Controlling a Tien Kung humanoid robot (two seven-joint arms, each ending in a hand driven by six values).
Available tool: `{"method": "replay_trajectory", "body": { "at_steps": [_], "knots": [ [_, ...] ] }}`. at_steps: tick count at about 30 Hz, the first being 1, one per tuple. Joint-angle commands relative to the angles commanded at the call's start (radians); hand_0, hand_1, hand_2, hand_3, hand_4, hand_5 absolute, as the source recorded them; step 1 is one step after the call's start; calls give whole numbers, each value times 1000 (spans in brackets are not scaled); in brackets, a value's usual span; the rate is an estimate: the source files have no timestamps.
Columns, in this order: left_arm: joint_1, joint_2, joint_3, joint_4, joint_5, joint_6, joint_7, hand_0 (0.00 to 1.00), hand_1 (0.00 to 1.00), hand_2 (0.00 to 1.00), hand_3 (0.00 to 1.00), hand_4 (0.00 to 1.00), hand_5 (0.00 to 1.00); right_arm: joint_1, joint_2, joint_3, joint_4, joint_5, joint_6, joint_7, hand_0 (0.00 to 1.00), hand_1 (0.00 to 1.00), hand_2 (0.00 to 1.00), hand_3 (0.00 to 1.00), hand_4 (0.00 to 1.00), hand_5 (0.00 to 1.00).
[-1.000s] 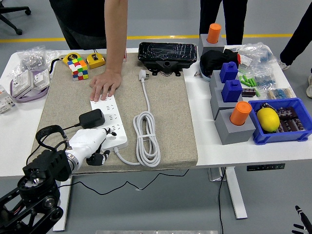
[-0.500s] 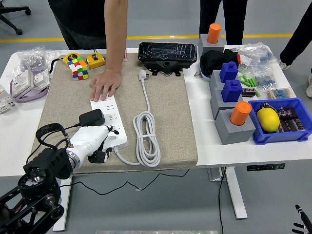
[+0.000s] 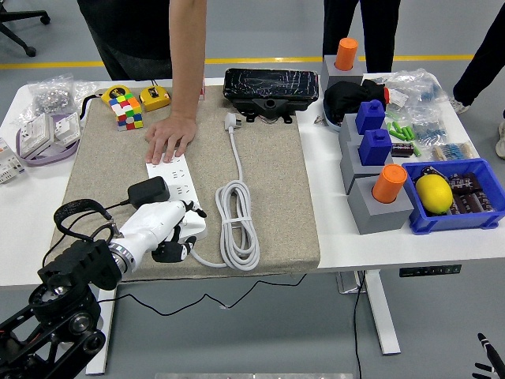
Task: Pick up the plug,place it near the board,insert it into the board,press the button
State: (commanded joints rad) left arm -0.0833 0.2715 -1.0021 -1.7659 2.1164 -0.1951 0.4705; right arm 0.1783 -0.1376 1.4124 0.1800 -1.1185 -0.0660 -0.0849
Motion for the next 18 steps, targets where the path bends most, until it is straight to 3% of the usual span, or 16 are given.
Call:
{"method": "replay_trajectory", "body": {
  "at_steps": [8,9,15,16,18],
  "knots": [
    [0,1,-4,12,10,0,-2,149,49,152,669,574,2,-3,1,1,0,-2,0,-1,807,749,729,768,998,998],
    [0,1,-5,15,15,-4,1,147,47,151,752,614,2,-3,1,0,0,0,0,-1,807,749,729,769,998,998],
    [-5,4,-6,15,103,-30,31,147,47,151,752,614,2,-3,0,-1,0,0,0,-1,807,749,729,769,998,998],
    [-7,5,-6,14,108,-32,32,148,46,149,828,647,2,-3,-1,-1,0,-1,0,-1,806,750,729,768,998,998],
    [-11,6,-4,15,126,-43,41,148,46,149,828,647,2,-2,-2,1,0,-2,0,-2,806,750,729,768,998,998]
  ]
}}
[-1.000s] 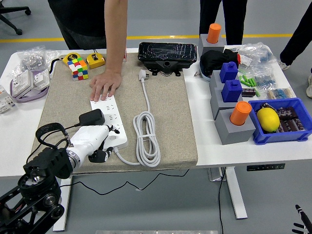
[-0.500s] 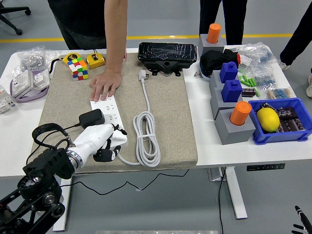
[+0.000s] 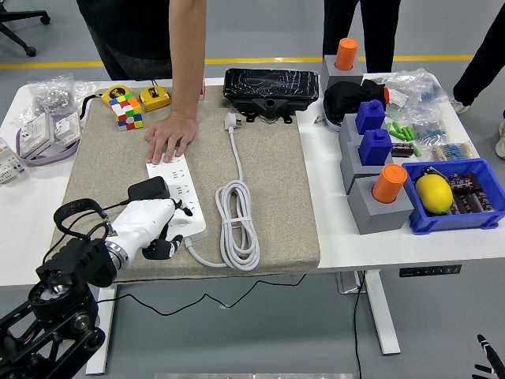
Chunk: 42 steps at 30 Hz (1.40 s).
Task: Pick up the plug,place it near the board,insert it into the board,press the button
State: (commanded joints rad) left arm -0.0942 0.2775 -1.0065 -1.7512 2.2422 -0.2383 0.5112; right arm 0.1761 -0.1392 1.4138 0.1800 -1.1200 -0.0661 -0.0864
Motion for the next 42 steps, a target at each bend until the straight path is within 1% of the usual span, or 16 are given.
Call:
{"method": "replay_trajectory", "body": {
  "at_steps": [3,4,6,13,15,16,24,27,28,31,33,34,39,40,42],
  "knots": [
    [0,0,-1,-1,3,-16,5,148,46,149,828,647,2,2,-1,-4,0,5,0,1,806,750,729,768,998,998],
    [-1,1,1,-2,0,-21,4,148,46,149,856,652,2,2,-1,-2,0,4,0,1,807,749,729,767,998,998],
    [-3,2,5,0,-5,-27,4,148,46,149,856,652,2,3,-1,-1,0,3,0,1,807,749,729,767,998,998],
    [-3,-2,14,23,-9,-17,-6,147,46,149,854,652,2,4,0,-2,0,6,0,2,807,750,729,768,998,998],
    [-6,-1,13,30,-9,-18,-7,147,46,149,854,652,2,5,-1,-1,0,4,0,2,807,750,729,768,998,998],
    [-7,0,11,37,-10,-18,-7,148,46,148,835,660,2,5,-1,-1,0,5,0,2,807,750,729,768,998,998],
    [-10,-1,1,56,-12,-29,-9,147,45,149,832,660,2,7,-2,1,0,4,0,1,807,749,729,768,998,998],
    [-7,0,-7,50,-13,-40,-6,147,45,149,832,660,2,7,-2,3,0,3,0,1,807,749,729,768,998,998],
    [-6,2,-8,45,-13,-43,-5,144,45,149,801,663,2,7,-2,3,0,3,0,1,807,749,729,768,998,998],
    [-5,4,-10,31,-12,-46,-3,144,45,149,801,663,2,6,-1,4,0,2,0,1,807,749,729,768,998,998],
    [-5,4,-11,29,-12,-55,2,144,45,149,801,663,2,6,-1,4,0,2,0,1,807,749,729,768,998,998],
    [-4,5,-12,28,-11,-57,3,145,45,149,780,660,2,5,0,2,0,4,0,2,807,750,729,767,998,998],
    [1,11,-10,19,-12,-68,8,145,45,149,780,660,2,3,2,3,0,3,0,2,807,750,729,767,998,998],
    [2,12,-10,19,-13,-70,8,146,44,149,764,655,2,2,2,2,0,4,0,2,808,749,729,768,998,998],
    [3,13,-8,21,-13,-72,8,146,44,149,764,655,2,2,2,3,0,5,-1,1,808,749,729,768,998,998]
  ]
}}
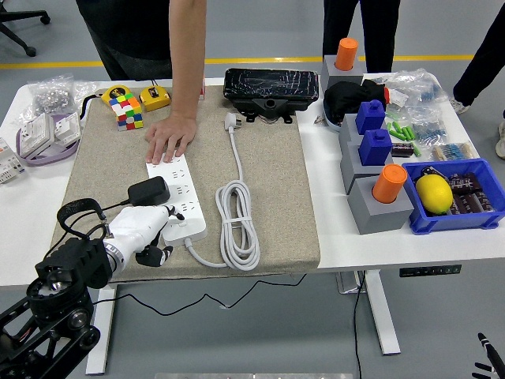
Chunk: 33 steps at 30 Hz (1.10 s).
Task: Pick up the plug,place it near the board,insert it into the board,press the button
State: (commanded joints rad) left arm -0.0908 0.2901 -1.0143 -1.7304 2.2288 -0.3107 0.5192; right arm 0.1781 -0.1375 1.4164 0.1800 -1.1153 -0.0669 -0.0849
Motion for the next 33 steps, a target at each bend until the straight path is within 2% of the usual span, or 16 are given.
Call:
{"method": "replay_trajectory", "body": {
  "at_steps": [25,29,33],
  "knots": [
    [-3,-7,18,45,-3,18,-16,145,39,146,761,665,2,1,-3,0,0,1,0,-1,807,749,729,768,998,998],
    [-6,-6,13,33,2,22,-18,143,39,146,759,666,2,4,-3,0,0,2,0,-1,807,750,729,767,998,998],
    [-9,-4,-4,-5,15,29,-18,143,39,146,759,666,2,5,-4,0,0,1,0,-1,807,750,729,767,998,998]
  ]
}}
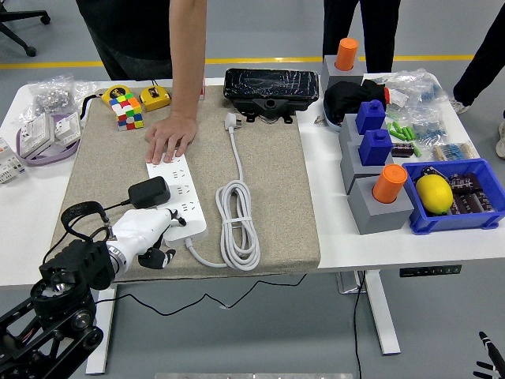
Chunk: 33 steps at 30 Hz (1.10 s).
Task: Pick up the plug,place it near the board,insert it into the board,press the button
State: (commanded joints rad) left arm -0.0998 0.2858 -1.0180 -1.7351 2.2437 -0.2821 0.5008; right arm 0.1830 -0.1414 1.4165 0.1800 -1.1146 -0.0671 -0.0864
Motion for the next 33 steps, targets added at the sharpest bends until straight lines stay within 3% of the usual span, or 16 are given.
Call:
{"method": "replay_trajectory", "body": {
  "at_steps": [4,6,7,12,13,18,19,24,25,30,31,33],
  "knots": [
    [0,2,-13,-43,10,10,-1,145,39,146,751,666,2,1,0,-1,0,-1,0,0,807,750,729,768,998,998],
    [1,1,-17,-44,16,24,-6,145,39,146,751,666,2,1,0,-3,0,0,0,0,807,750,729,768,998,998],
    [1,1,-19,-44,17,29,-7,160,38,146,725,590,2,1,-1,-3,0,0,0,0,807,750,729,767,998,998],
    [2,-2,-24,-44,12,61,-15,160,38,146,725,590,2,2,0,-1,0,-1,0,0,807,750,729,767,998,998],
    [2,-1,-24,-44,9,65,-16,178,50,156,732,496,2,2,0,-1,0,-1,0,-1,806,750,729,767,998,998],
    [6,-1,-26,-44,0,68,-19,178,50,156,732,496,2,1,0,-1,0,-1,0,-1,806,750,729,767,998,998],
    [6,-1,-26,-44,-3,67,-18,188,73,196,764,688,54,0,0,-1,0,-1,0,-1,807,750,729,768,998,998],
    [9,-1,-24,-44,-20,65,-12,188,73,196,764,688,54,-2,1,-2,0,-2,0,-1,807,750,729,768,998,998],
    [11,-1,-24,-44,-24,65,-11,241,321,489,767,842,152,-3,1,-2,0,-1,0,-1,807,750,729,768,998,998],
    [12,1,-23,-44,-29,62,-10,241,321,489,767,842,152,-4,1,-3,0,0,0,-2,807,750,729,768,998,998],
    [12,2,-23,-44,-28,62,-10,243,353,506,753,869,204,-5,1,-3,0,0,0,-2,807,750,729,768,998,998],
    [12,3,-23,-44,-28,60,-11,243,353,506,753,869,204,-5,1,-2,0,0,0,-2,807,750,729,768,998,998]
  ]
}}
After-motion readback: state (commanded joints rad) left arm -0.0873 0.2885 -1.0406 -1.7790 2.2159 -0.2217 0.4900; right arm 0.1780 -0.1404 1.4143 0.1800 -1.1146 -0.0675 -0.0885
